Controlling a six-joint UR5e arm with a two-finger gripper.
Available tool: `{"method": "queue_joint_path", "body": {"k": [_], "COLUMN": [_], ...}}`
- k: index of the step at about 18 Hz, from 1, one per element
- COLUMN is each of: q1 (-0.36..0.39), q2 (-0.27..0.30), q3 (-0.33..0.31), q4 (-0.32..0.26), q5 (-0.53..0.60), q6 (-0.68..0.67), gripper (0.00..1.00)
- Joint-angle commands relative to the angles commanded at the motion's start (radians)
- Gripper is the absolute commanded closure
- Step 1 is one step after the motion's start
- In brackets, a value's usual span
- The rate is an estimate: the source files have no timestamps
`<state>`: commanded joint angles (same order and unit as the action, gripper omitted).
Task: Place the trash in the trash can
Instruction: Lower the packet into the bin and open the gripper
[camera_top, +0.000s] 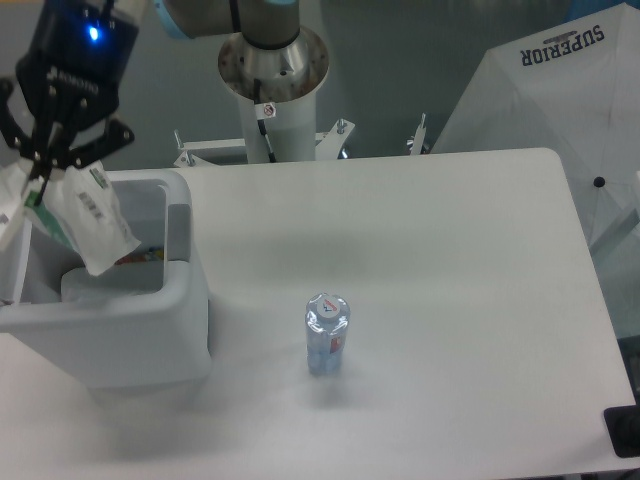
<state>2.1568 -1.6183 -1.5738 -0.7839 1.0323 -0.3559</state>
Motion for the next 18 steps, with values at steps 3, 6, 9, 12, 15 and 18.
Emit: {"method": "queue_joint_path", "body": {"k": [3, 6, 9, 12, 15, 18], "q1": [0.000, 0.000, 0.002, 0.003, 0.005, 0.003], "q2": [-0.009, -0.025, -0.052, -0.057, -0.046, -0.037], "q3": [-0.031, -0.038, -0.025, -0.009, -0.014, -0.057], "q4": [-0.002, -0.002, 0.000, 0.002, 0.000, -0.002], "q5": [0.005, 0.035, 0.049, 0.092, 0.100, 0.114], "q6": [0.002, 0.002, 0.002, -0.020, -0.048, -0.035], "gripper": [1.00, 1.00, 1.00, 1.00, 1.00, 0.99]}}
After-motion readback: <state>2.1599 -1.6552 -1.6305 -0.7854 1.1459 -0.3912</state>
